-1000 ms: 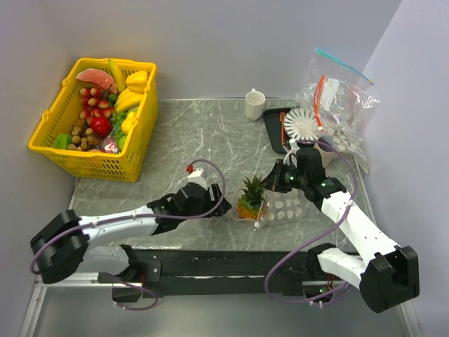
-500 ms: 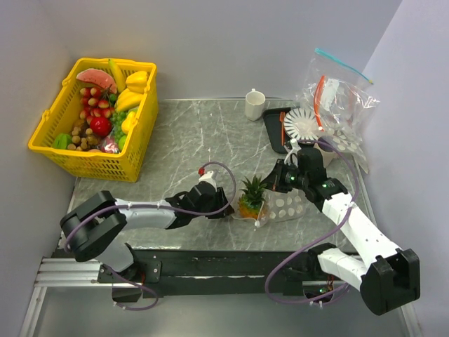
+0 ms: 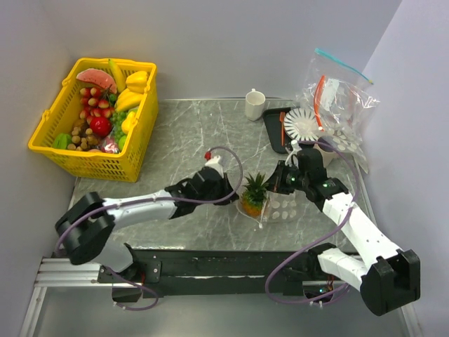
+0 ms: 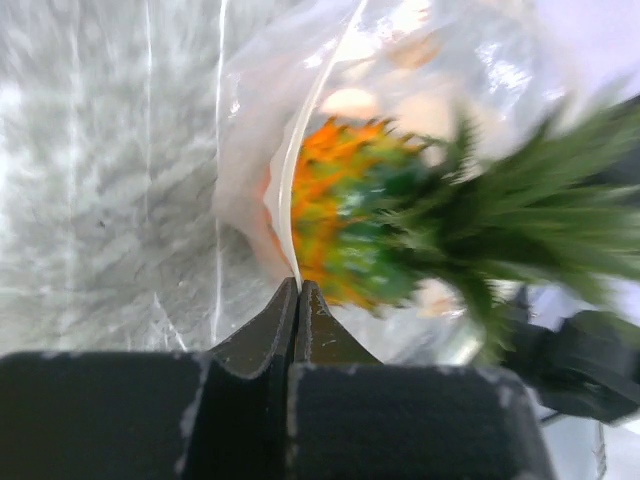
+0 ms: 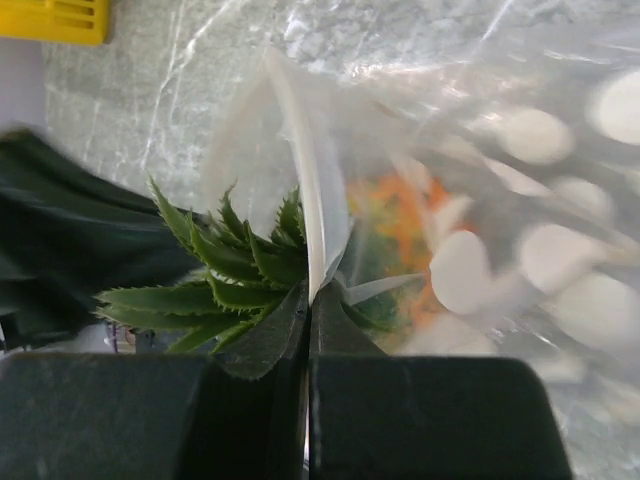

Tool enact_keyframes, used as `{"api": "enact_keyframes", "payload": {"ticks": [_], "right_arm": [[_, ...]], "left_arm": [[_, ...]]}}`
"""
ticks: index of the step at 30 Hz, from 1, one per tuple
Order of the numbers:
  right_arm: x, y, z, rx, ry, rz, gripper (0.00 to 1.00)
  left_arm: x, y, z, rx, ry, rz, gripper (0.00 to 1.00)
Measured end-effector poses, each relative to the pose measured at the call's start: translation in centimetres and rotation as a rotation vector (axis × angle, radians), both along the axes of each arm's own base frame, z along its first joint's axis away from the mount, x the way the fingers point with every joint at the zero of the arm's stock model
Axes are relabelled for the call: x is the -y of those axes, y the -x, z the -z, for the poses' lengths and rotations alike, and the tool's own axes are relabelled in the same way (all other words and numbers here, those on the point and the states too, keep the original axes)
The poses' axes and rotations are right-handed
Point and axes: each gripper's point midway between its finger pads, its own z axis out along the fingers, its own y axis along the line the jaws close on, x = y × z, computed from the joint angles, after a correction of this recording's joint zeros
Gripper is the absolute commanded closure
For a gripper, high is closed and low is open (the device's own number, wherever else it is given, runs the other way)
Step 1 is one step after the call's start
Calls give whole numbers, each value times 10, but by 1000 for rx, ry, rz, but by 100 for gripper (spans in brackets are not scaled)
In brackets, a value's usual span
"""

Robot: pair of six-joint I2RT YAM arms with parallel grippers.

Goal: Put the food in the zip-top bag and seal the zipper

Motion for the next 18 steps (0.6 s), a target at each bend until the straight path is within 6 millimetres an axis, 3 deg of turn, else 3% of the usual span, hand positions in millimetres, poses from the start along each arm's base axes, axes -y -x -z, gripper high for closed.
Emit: {"api": "enact_keyframes", "payload": {"ticks": [4, 7, 10, 11, 14, 18], "right_arm": [[2, -3, -14, 10, 15, 9, 100], [1, -9, -33, 44, 8, 14, 100], [0, -11, -50, 66, -6, 14, 100], [-1, -12, -56, 71, -12, 12, 100], [-8, -14, -95, 110, -54, -4, 100], [-19, -14, -152, 209, -109, -34, 100]], "left_arm": [[-11, -20, -69, 74, 22, -1, 99], [-18, -33, -137, 163, 65, 0, 99], [-24, -32, -198, 251, 129, 21, 99], [-26, -29, -209, 269, 149, 31, 99], [-34, -20, -214, 277, 179, 53, 99], [-38, -13, -171, 191, 143, 84, 99]]}}
